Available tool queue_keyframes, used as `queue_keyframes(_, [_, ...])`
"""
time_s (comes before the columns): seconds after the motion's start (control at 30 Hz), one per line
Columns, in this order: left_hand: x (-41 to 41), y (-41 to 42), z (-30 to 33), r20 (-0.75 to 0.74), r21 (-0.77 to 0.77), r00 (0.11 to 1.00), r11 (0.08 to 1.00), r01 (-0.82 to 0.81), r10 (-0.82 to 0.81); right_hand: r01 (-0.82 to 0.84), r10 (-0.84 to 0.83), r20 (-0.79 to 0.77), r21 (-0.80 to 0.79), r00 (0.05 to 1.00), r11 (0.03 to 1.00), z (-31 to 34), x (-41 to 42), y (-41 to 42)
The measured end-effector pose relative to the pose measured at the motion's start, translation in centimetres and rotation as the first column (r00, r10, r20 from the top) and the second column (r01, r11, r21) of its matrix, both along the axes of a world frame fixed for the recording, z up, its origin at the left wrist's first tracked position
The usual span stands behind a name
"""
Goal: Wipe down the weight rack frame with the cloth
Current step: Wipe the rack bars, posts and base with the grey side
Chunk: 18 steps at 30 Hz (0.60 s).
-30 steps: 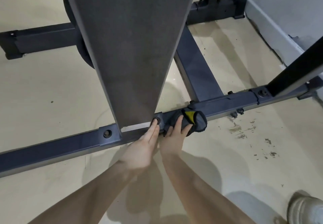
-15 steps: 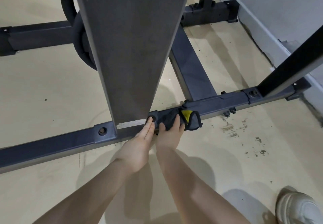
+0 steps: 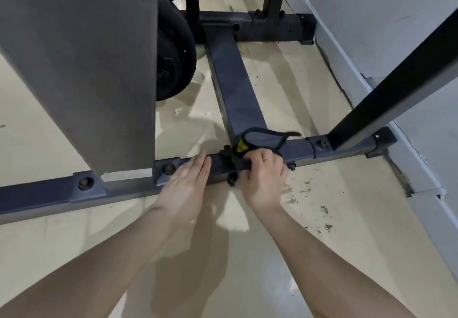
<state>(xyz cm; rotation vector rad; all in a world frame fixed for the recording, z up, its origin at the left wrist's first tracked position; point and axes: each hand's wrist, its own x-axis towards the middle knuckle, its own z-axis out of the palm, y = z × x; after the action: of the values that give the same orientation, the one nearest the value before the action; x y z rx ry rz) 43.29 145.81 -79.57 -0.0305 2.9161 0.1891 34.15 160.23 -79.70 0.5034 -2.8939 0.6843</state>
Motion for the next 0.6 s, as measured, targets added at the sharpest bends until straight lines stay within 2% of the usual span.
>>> queue_keyframes(0.03, [-0.7, 0.3, -0.2, 0.031, -0.026, 0.999, 0.999, -0.020, 0.021, -0.099, 0.098, 0.013, 0.109, 0.995, 0.989, -1.1, 0.0, -0.1])
queue_keyframes(0.17, [-1.6, 1.6, 0.0, 0.144, -0.186, 0.989, 0.982, -0.013, 0.040, -0.343, 0.353, 0.005, 0.251, 0.935, 0.905, -2.9, -1.7, 0.8])
queue_keyframes(0.2, [-1.6, 2.0, 0.1, 0.153, -0.202, 0.986, 0.979, -0.027, 0.059, -0.352, 0.358, 0.021, 0.245, 0.934, 0.903, -3.1, -2.6, 1.8])
queue_keyframes(0.27, [-2.0, 2.6, -0.1, 0.169, -0.202, 0.981, 0.977, -0.063, 0.098, -0.273, 0.265, 0.070, 0.203, 0.962, 0.940, -3.5, -4.3, 4.3])
queue_keyframes(0.3, [-2.2, 2.9, -0.1, 0.179, -0.200, 0.976, 0.976, -0.083, 0.120, -0.226, 0.220, 0.050, 0.194, 0.974, 0.955, -3.6, -4.7, 5.2])
queue_keyframes(0.37, [-2.5, 3.3, 0.1, 0.217, -0.195, 0.961, 0.972, -0.129, 0.171, -0.253, 0.270, -0.032, 0.255, 0.962, 0.933, -4.2, -4.3, 5.7])
queue_keyframes(0.47, [-2.8, 4.2, 0.7, 0.272, -0.206, 0.937, 0.965, -0.164, 0.217, -0.415, 0.451, -0.024, 0.348, 0.892, 0.841, -4.5, -2.8, 4.6])
queue_keyframes(0.53, [-3.2, 4.5, 1.0, 0.299, -0.207, 0.923, 0.961, -0.186, 0.243, -0.514, 0.561, 0.032, 0.444, 0.827, 0.734, -4.0, -4.3, 5.1])
queue_keyframes(0.6, [-3.6, 4.6, 1.5, 0.309, -0.206, 0.918, 0.960, -0.190, 0.248, -0.538, 0.599, 0.052, 0.509, 0.799, 0.672, -3.5, -7.3, 6.6])
